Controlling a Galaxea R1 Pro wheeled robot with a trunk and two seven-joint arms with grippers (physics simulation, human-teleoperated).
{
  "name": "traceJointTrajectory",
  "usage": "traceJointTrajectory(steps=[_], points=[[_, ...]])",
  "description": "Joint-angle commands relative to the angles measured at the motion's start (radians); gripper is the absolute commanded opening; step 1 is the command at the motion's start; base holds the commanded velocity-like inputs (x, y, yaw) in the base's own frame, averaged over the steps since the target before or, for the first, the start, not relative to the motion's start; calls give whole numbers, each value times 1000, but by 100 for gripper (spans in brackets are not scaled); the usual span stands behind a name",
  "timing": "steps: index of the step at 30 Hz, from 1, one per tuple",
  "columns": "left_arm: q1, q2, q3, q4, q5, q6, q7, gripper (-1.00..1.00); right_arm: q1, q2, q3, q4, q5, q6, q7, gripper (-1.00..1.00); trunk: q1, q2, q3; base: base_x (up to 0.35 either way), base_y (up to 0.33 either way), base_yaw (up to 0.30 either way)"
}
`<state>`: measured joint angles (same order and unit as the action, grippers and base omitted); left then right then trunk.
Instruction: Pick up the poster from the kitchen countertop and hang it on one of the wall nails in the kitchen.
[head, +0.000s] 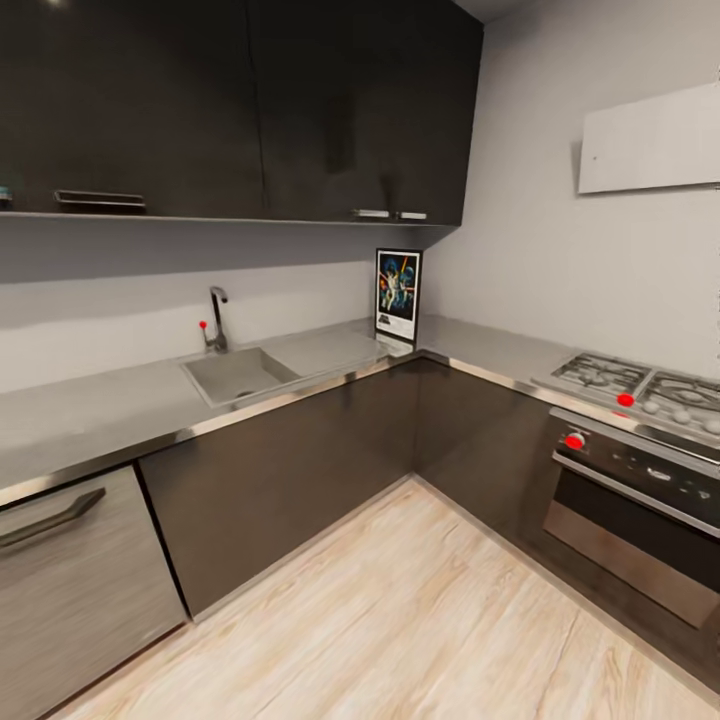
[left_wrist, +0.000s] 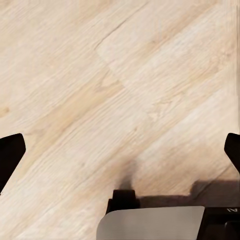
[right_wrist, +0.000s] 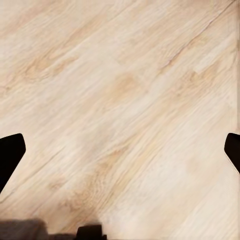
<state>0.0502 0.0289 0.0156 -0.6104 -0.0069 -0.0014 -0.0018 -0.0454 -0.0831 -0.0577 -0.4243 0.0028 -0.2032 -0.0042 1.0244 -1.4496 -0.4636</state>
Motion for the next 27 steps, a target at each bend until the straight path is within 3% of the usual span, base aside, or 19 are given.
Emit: traceJointTrajectory(steps=[1,11,27], points=[[0,0,1,-2,-1,0,0,100,-1,0,-1,1,0,-3,0,100,1,0,-1,325,-79,-160],[0,0,3,-2,-1,0,0,100,-1,0,-1,1,1,-3,0,100,1,0,2,327,-58,-155],[0,2,4,-2,0,0,0,100,-1,4,1,2,3,-2,0,100,1,0,2,332,-4,-13]])
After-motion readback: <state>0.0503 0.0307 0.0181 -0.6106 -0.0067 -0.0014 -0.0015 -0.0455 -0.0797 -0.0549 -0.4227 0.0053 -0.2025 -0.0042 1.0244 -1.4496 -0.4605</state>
